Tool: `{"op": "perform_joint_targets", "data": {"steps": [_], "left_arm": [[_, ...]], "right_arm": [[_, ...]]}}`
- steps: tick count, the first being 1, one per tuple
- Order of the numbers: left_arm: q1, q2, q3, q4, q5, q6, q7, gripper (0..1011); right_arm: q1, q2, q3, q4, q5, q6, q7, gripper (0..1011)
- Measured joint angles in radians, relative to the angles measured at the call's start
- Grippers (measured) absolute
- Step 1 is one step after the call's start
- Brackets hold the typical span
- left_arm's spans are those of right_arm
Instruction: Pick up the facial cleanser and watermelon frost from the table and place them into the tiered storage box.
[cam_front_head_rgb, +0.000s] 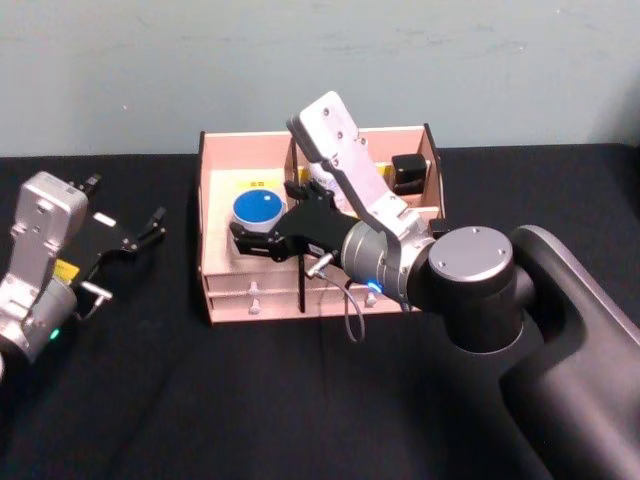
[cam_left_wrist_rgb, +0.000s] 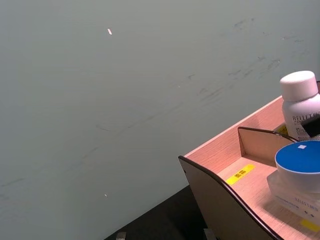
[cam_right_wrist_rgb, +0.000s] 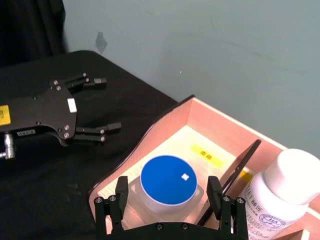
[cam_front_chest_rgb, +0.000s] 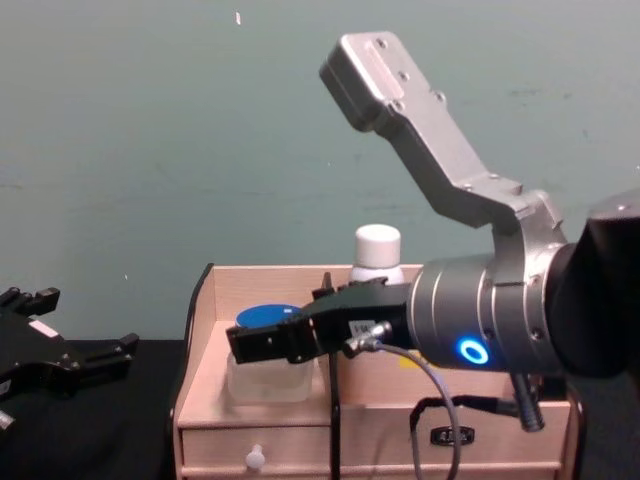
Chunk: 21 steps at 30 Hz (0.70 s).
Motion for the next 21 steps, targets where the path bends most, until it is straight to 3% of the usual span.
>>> {"op": "perform_joint_targets", "data": {"steps": [5,11,17,21], "left_arm": [[0.0,0.0,0.0,0.0,0.0,0.0,0.0,1001],[0.0,0.0,0.0,0.0,0.0,0.0,0.0,1001],[0.0,0.0,0.0,0.0,0.0,0.0,0.0,1001],[0.0,0.0,0.0,0.0,0.0,0.0,0.0,1001]], "right_arm": [[-0.011,0.006,0.006,-0.031,-0.005,-0.021,0.0,1002],[-0.044,0.031,0.018,-0.114,-0.015,-0.064,0.0,1000],[-0.125,0.073,0.053,-0.253,-0.074,-0.162,-0.07,1002],[-0.165,0.083,0.087,-0.299,-0.088,-0.202,-0.103,1000]]}}
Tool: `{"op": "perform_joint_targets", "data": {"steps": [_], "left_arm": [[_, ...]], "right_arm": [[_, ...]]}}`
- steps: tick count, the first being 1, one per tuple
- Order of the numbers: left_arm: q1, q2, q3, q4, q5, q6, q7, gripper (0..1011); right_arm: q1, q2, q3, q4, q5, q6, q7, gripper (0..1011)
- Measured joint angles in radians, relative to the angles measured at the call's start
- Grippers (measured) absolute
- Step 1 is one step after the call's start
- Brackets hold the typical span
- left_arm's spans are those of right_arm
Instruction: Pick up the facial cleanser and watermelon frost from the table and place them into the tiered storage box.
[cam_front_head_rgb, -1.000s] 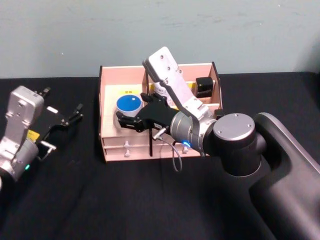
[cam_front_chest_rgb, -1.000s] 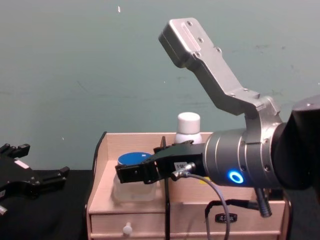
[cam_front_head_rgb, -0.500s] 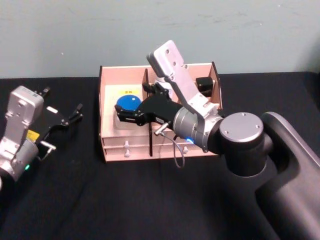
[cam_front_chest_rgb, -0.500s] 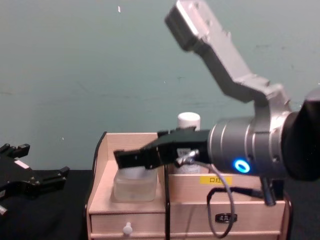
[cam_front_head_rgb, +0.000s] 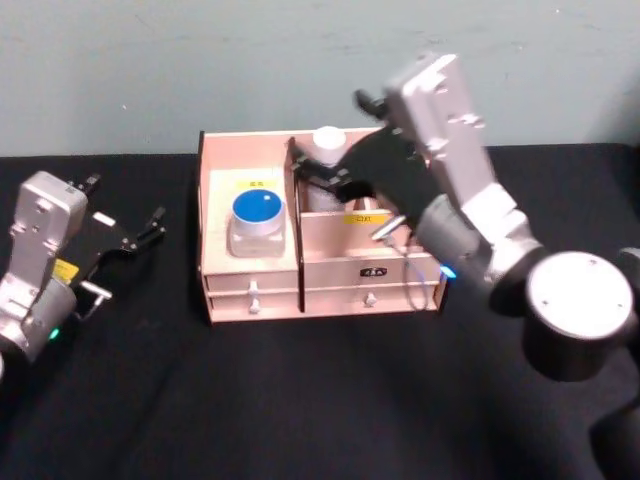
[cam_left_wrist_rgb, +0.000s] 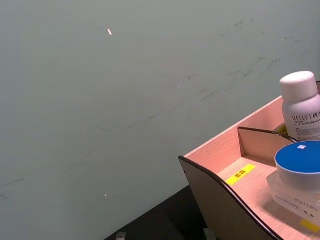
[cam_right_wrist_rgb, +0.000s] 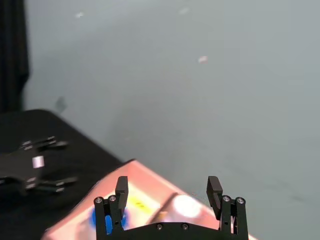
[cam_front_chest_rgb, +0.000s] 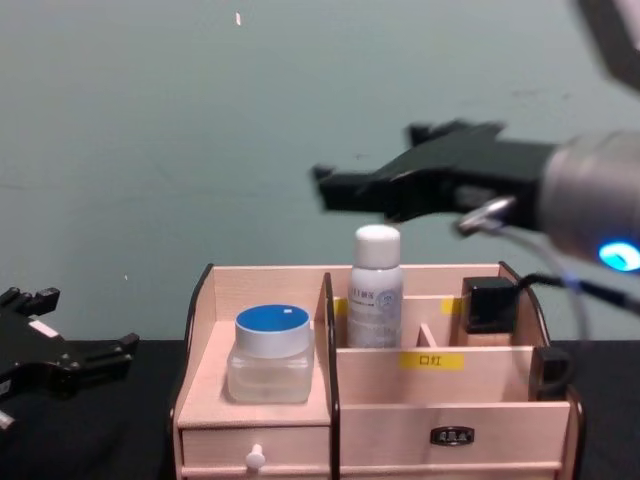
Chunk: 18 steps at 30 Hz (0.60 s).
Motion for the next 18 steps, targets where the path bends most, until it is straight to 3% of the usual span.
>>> {"op": "perform_joint_targets", "data": {"steps": [2,3,4,7,9,18], "left_arm": [[0.0,0.0,0.0,0.0,0.0,0.0,0.0,1001],[0.0,0.0,0.0,0.0,0.0,0.0,0.0,1001],[0.0,0.0,0.0,0.0,0.0,0.0,0.0,1001],[0.0,0.0,0.0,0.0,0.0,0.0,0.0,1001],[0.0,0.0,0.0,0.0,0.0,0.0,0.0,1001],[0.0,0.0,0.0,0.0,0.0,0.0,0.0,1001]], "right_arm": [[-0.046,0.005,0.048,-0.038,-0.003,-0.041,-0.035,1000],[-0.046,0.005,0.048,-0.038,-0.003,-0.041,-0.035,1000],[-0.069,0.005,0.076,-0.055,-0.003,-0.058,-0.052,1000],[-0.101,0.003,0.118,-0.072,0.001,-0.081,-0.077,1000],[-0.137,0.002,0.168,-0.085,0.005,-0.106,-0.1,1000],[-0.21,-0.005,0.271,-0.07,0.025,-0.133,-0.124,1000]]}}
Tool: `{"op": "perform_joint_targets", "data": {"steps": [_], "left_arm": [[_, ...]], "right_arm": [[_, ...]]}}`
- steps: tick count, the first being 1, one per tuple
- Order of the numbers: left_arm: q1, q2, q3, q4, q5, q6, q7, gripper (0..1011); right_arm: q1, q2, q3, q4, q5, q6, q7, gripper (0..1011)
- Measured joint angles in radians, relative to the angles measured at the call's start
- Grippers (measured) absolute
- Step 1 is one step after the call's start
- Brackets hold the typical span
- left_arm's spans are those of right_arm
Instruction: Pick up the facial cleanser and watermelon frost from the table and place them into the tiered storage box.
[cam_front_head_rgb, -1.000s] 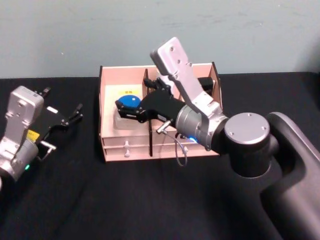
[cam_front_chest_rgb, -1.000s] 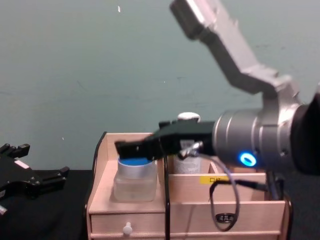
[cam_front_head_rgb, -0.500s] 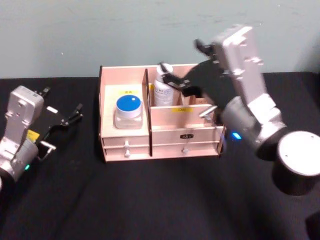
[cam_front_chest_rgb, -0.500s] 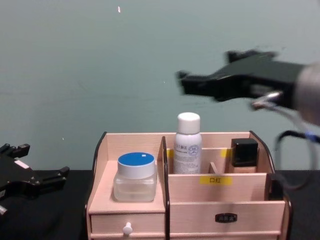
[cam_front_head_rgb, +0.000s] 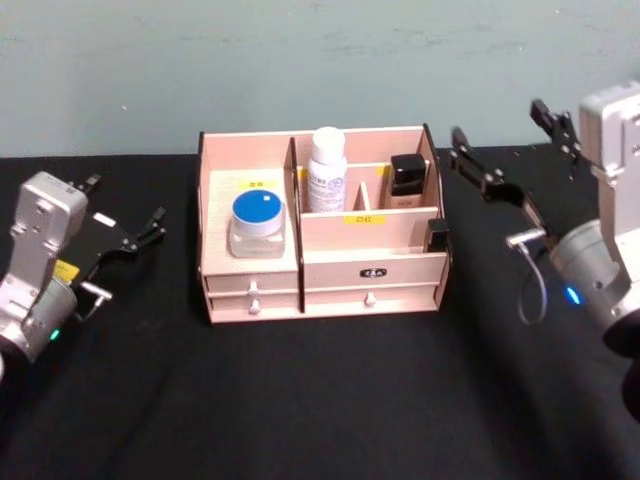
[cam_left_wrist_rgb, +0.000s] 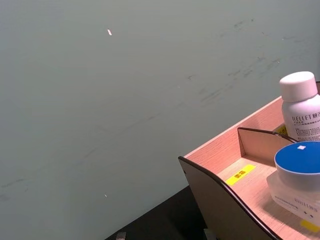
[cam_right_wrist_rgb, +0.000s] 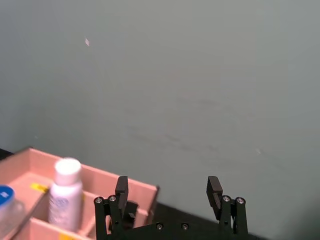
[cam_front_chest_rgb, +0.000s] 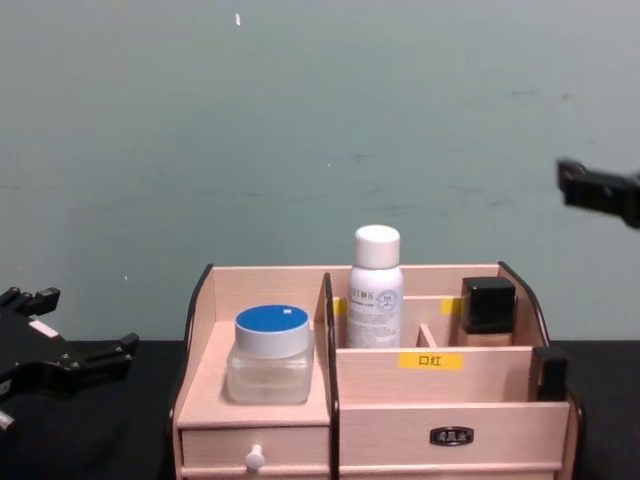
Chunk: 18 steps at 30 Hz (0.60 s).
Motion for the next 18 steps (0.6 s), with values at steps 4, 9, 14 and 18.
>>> {"op": "perform_joint_targets", "data": {"steps": [4,9,14,18], "left_arm": [[0.0,0.0,0.0,0.0,0.0,0.0,0.0,1001],[0.0,0.0,0.0,0.0,0.0,0.0,0.0,1001],[0.0,0.0,0.0,0.0,0.0,0.0,0.0,1001],[0.0,0.0,0.0,0.0,0.0,0.0,0.0,1001]], "right_arm": [[-0.021,-0.005,0.028,0.019,0.002,-0.006,-0.003,1000],[-0.038,-0.013,0.047,0.055,-0.002,-0.01,0.0,1000],[-0.042,-0.021,0.053,0.101,-0.003,-0.004,0.013,1000],[-0.035,-0.026,0.057,0.141,-0.004,0.006,0.023,1000]]}}
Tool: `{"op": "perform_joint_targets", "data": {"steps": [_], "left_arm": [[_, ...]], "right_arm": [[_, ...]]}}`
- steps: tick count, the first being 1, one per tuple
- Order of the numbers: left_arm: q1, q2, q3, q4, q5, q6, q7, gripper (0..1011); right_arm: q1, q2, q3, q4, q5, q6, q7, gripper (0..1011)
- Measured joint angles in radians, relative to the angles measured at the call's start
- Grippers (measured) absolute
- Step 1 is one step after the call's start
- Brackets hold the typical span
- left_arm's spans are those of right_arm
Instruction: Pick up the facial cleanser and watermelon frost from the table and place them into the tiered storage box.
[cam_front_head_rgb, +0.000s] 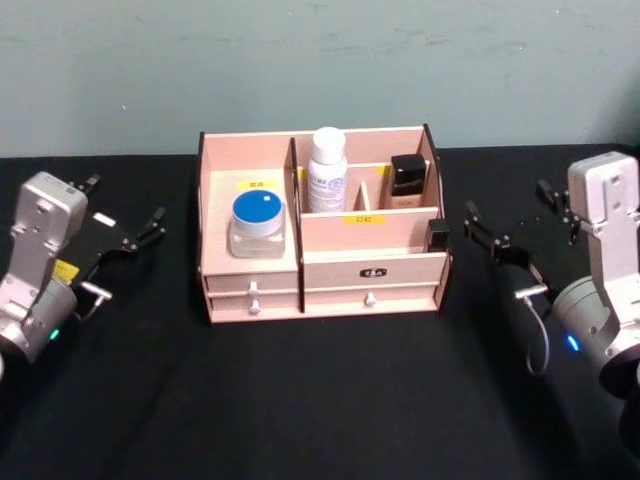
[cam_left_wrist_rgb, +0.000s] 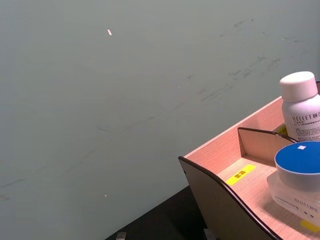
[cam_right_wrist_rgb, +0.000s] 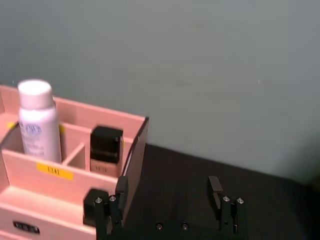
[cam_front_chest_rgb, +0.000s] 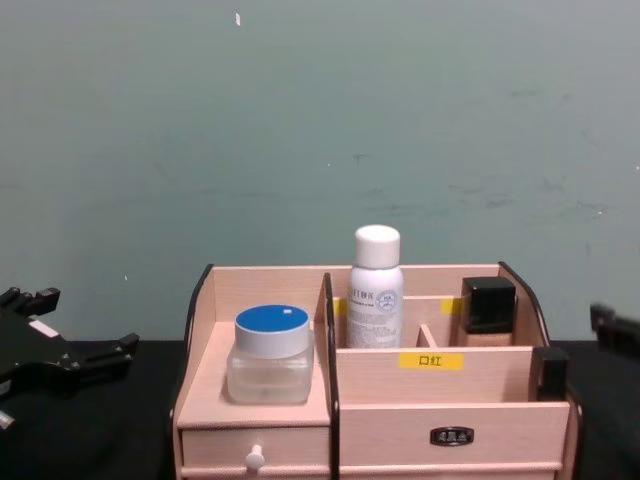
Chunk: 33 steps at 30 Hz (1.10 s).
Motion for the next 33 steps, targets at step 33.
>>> {"op": "perform_joint_targets", "data": {"steps": [33], "left_arm": [[0.0,0.0,0.0,0.0,0.0,0.0,0.0,1001]], "right_arm": [[0.0,0.001,0.0,-0.001,-0.001,0.002,0.001,1000]]}}
